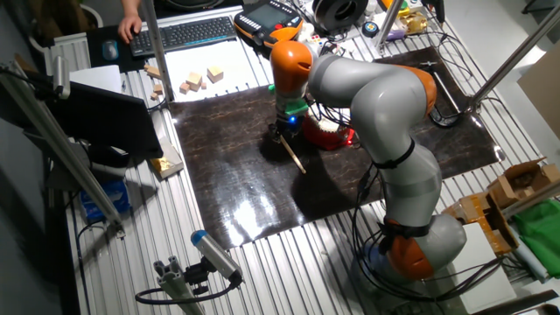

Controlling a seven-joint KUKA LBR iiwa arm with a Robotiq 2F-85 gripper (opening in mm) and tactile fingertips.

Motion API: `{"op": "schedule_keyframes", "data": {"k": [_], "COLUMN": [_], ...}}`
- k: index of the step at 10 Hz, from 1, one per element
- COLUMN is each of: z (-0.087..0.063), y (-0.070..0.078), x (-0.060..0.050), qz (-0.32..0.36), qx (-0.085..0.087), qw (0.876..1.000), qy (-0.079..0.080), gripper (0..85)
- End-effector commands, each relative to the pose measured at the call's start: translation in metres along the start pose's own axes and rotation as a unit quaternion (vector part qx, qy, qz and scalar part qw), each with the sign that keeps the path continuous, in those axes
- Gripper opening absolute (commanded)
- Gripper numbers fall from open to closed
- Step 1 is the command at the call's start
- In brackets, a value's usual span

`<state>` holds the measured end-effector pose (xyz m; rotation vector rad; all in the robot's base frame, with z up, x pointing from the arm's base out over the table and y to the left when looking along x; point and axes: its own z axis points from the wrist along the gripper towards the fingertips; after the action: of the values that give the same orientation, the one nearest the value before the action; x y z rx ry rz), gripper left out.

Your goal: Play the drum

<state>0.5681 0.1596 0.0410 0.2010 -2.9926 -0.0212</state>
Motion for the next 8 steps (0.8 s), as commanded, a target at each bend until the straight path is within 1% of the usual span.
{"op": "schedule_keyframes", "data": {"k": [1, 3, 4, 7, 8], "z": [0.001, 0.003, 0.005, 0.015, 0.015], "y": [0.001, 0.001, 0.000, 0.000, 0.000], "x": [0.000, 0.000, -0.001, -0.004, -0.004], "qz": [0.000, -0.002, -0.005, -0.008, -0.008], "qx": [0.001, 0.001, 0.005, 0.004, 0.004], "qw": [1.000, 1.000, 1.000, 1.000, 1.000], "qy": [-0.003, -0.003, 0.000, -0.003, -0.003], "gripper": [53.3, 53.3, 53.3, 53.0, 52.7]}}
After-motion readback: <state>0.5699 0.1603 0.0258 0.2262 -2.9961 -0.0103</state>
